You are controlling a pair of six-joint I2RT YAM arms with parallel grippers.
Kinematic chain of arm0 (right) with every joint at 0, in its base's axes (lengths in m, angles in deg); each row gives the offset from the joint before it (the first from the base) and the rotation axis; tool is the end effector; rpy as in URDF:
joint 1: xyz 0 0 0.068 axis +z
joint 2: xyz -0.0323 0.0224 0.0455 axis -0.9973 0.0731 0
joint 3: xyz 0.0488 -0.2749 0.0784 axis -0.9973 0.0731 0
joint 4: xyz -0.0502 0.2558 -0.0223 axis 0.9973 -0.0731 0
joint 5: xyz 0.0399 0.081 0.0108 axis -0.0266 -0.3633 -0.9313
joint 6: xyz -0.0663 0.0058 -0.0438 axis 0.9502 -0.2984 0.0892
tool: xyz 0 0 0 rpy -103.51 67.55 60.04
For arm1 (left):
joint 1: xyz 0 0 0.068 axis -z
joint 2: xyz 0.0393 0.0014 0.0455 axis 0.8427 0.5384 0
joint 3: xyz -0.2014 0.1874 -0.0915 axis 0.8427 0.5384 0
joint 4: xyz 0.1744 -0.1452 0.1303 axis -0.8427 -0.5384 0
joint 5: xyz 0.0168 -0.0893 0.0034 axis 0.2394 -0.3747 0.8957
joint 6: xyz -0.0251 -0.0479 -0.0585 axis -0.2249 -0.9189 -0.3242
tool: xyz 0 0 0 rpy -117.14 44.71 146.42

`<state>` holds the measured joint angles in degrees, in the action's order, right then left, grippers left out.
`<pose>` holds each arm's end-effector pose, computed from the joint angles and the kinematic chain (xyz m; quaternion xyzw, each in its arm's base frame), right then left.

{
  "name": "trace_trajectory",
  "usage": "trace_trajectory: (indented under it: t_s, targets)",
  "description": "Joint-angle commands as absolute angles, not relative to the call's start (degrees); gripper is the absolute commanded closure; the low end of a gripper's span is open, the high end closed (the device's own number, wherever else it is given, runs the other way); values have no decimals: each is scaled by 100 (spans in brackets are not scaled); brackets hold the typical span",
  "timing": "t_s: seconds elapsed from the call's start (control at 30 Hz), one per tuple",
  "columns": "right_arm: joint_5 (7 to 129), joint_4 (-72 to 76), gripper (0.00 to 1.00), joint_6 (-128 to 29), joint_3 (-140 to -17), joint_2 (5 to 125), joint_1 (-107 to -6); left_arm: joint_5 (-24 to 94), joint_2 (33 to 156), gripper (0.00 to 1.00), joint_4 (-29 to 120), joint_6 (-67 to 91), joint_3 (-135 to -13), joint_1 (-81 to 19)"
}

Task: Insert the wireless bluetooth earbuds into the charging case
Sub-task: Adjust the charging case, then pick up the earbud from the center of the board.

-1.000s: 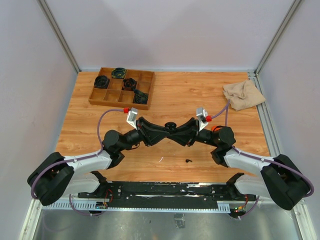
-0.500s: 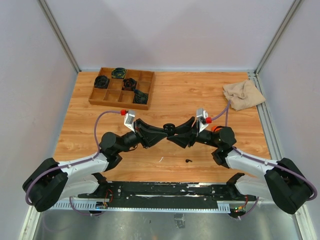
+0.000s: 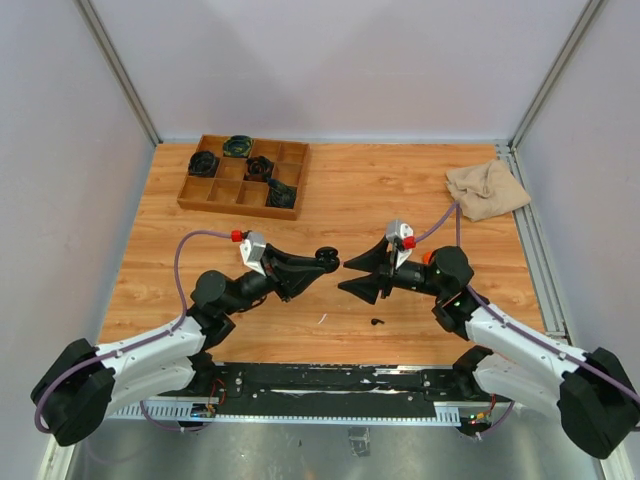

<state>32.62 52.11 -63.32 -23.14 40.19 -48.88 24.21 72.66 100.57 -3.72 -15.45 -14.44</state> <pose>0.1462 0.1687 0.2824 -0.3678 0.5277 0.5515 0.5312 0.1404 -0.1614 0.2698 0.2131 0.5627 -0.5345 0.5936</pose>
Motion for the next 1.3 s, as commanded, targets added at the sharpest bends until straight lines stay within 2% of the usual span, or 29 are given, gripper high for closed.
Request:
trace_trajectory:
  t_s: [0.0, 0.17, 0.43, 0.67, 0.93, 1.27]
  targets:
    - [3598, 2437, 43, -5318, -3040, 3572, -4951, 2753, 7005, 100, 9707, 588, -1380, -1418]
    - [4109, 462, 43, -5007, -3521, 3416, -4951, 2718, 6807, 100, 9770, 1194, -1161, -1418]
    - [5238, -1683, 43, -4862, -4041, 3591, -4909, 2832, 6490, 100, 9711, 1808, -902, -1418]
    - [6005, -2514, 45, -4790, -4274, 4266, -4715, 3077, 6252, 100, 9783, 1879, -642, -1423]
    - [6736, -2922, 50, -4698, -4772, 5464, -4015, 3287, 5986, 100, 9720, 1889, -505, -1418]
    - [7050, -3758, 59, -4507, -5664, 6836, -3464, 3609, 5570, 100, 9544, 1880, -413, -1418]
